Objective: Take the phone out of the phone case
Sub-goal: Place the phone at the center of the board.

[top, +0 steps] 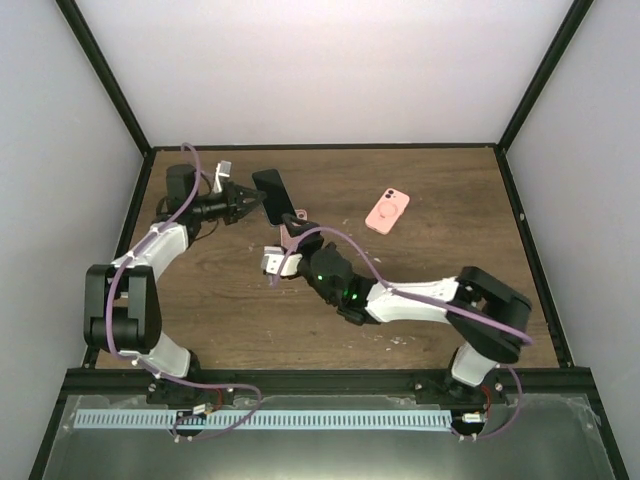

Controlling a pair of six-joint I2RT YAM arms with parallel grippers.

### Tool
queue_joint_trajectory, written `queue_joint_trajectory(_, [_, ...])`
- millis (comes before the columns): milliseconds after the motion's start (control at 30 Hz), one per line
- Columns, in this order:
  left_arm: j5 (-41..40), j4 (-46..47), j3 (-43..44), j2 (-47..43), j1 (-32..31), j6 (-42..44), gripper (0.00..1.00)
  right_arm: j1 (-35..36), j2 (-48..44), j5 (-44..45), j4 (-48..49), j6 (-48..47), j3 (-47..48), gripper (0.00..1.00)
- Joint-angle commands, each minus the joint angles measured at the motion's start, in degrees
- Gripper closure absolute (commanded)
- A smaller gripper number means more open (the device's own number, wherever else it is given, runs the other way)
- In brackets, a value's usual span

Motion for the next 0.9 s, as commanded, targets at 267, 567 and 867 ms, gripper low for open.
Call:
queue_joint_trajectory(267, [6.99, 0.17, 1.53, -3.96, 1.06, 13.99, 1.00, -14.64, -11.99, -44.61, -59.15, 44.81, 17.92, 0.00])
queue_joint_trajectory(567, [9.53, 11.45, -0.54, -8.13, -1.13, 8.37, 1.00, -30.27, -10.65, -72.93, -60.02, 64.81, 24.22, 0.00])
queue_joint_trajectory(867, [9.44, 15.26, 0.12, -12.21, -6.47, 7.43, 1.00, -34.24, -8.46, -86.12, -44.72, 89.63, 22.29, 0.17])
